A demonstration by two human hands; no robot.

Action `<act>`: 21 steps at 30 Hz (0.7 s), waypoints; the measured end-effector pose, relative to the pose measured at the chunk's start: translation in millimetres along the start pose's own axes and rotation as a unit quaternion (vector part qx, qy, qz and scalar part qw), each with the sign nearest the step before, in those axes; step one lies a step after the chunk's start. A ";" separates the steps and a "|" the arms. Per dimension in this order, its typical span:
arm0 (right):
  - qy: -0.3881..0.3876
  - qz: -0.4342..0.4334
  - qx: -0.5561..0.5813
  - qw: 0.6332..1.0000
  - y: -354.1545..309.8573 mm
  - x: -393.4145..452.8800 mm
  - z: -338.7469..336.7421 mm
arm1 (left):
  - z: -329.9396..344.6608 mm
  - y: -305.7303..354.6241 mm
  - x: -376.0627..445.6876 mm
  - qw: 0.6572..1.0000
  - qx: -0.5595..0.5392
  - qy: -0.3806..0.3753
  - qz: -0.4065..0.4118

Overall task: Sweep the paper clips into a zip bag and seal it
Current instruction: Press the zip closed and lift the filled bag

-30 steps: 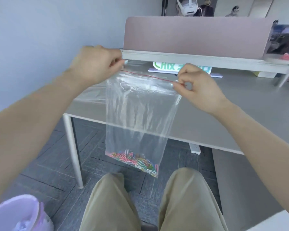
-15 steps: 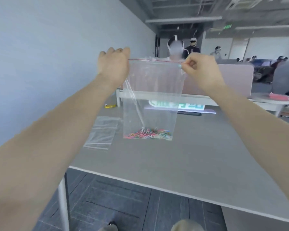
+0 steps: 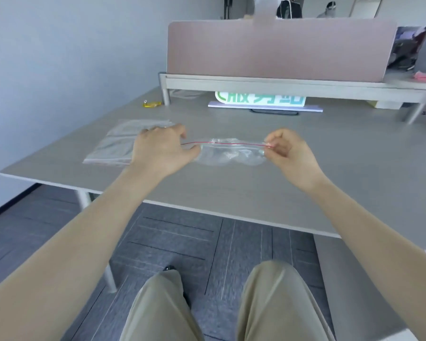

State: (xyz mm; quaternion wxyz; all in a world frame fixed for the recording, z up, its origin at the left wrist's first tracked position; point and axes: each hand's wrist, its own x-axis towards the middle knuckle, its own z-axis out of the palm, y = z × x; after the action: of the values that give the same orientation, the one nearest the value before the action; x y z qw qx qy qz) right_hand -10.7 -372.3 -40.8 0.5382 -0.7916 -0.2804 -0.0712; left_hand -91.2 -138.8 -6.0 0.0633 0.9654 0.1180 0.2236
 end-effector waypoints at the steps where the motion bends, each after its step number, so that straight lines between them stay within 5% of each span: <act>1: -0.018 0.000 0.010 1.000 0.5 -10.5 3.5 | 3.2 -1.7 -11.3 1.000 0.006 -0.008 0.001; 7: -0.087 -0.044 -0.089 0.991 9.1 -64.3 35.7 | 31.9 12.3 -76.0 0.991 -0.024 0.071 0.113; 10: -0.098 -0.065 -0.101 0.988 8.8 -75.6 53.1 | 47.4 34.3 -89.2 0.983 -0.016 0.044 0.178; 21: -0.063 0.002 -0.014 0.998 26.5 -77.8 45.1 | 70.5 38.9 -92.9 0.988 -0.084 0.045 0.118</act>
State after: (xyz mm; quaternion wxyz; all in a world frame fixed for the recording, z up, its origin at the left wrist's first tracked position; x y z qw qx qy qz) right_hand -70.2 -367.6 -113.1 0.5083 -0.8025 -0.3114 -0.0243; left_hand -133.0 -205.0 -100.7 0.1118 0.9528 -0.0134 0.2819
